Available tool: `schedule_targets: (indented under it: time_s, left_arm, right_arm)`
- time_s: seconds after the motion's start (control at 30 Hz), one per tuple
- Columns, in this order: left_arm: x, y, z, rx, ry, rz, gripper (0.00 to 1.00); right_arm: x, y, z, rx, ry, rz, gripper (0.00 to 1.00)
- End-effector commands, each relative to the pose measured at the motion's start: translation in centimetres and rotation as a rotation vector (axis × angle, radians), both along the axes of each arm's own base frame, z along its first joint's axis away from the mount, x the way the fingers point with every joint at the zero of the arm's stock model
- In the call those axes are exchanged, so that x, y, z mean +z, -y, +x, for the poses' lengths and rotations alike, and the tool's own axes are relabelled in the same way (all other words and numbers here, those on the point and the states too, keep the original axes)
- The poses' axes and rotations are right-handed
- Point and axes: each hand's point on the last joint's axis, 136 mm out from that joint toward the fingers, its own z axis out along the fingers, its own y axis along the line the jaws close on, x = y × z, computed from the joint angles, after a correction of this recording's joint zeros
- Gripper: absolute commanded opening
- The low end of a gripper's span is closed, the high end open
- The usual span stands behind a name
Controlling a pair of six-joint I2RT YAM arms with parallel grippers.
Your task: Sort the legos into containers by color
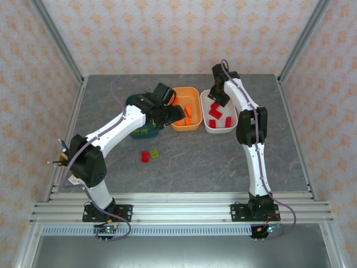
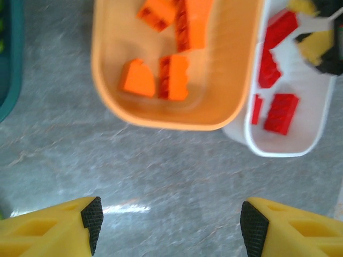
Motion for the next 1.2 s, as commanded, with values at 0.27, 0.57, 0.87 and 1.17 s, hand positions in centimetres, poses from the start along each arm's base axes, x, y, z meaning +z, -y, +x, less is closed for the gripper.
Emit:
schedule_targets:
  time_s: [0.27,0.57,0.87,1.17]
  left_arm:
    - [-6.6,-2.6,-8.5,0.22,-0.231,0.058,0.72]
    - [-10.8,-4.0,-9.9,0.295,-0.251,0.106,0.77]
    - [-13.1,-5.7,-9.9,0.311,-0.262,0.209,0.77]
    - [-13.6,-7.4,-10.0,0.323,-0.288,0.303,0.74]
  right_arm:
    - [14.6,-7.4,-7.6,0.356,0.299,-0.058,0.62]
    - [10.7,-10.9,-21.4,0.576,0.27,0.112,0.67]
    - [8.2,-9.2,-27.0,0.602,0.183,0.182,0.67]
    - [7.5,-9.7,-27.0,0.589,0.162,0.215,0.66]
